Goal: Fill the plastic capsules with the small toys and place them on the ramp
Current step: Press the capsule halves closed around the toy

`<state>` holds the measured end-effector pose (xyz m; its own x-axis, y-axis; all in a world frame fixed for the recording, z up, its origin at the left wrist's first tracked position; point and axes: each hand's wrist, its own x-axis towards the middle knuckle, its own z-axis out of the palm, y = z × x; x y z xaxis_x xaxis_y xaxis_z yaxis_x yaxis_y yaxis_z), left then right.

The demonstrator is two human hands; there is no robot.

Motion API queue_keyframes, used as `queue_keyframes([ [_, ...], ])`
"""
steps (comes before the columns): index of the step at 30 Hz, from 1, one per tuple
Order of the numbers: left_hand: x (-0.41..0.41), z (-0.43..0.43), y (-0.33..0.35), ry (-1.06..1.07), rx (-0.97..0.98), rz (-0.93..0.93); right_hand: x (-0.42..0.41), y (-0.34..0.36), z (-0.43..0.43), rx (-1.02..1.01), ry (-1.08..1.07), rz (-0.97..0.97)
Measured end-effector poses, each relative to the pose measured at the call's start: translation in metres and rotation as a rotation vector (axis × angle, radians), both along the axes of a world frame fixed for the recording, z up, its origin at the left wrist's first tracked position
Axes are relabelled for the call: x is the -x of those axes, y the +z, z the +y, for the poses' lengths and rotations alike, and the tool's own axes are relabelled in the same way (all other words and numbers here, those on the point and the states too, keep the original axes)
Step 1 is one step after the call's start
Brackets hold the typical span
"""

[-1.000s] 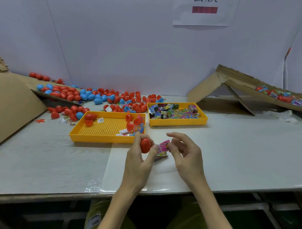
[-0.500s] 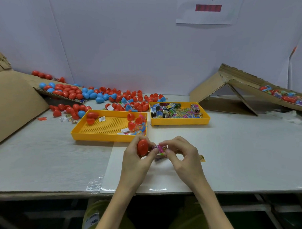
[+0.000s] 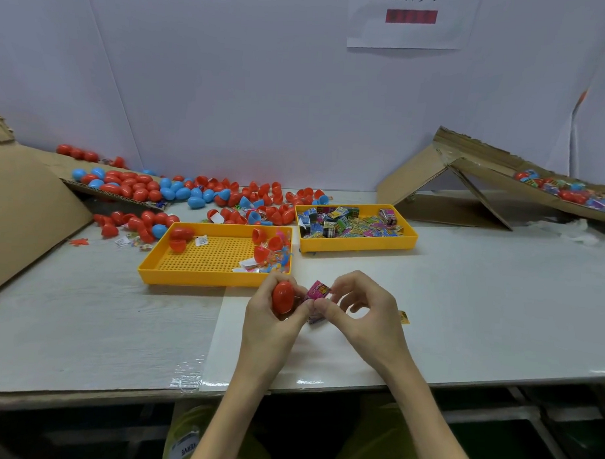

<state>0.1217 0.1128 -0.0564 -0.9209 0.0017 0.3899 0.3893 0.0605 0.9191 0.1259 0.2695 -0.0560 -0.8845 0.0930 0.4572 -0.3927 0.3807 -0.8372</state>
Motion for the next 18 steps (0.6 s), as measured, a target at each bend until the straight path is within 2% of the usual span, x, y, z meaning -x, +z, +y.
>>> queue_keyframes([
  [3, 0.0002, 0.0004, -0.0004, -0.026, -0.002, -0.017, 0.0018, -0.0025, 0.0008, -0.015, 0.009, -0.011],
  [9, 0.0019, 0.0014, -0.001, -0.073, 0.055, -0.008, 0.0031, -0.0041, 0.003, 0.083, 0.047, -0.042],
  [18, 0.0015, 0.0015, -0.0004, -0.097, 0.052, 0.001, 0.0013, -0.0037, 0.0047, 0.107, 0.075, 0.001],
])
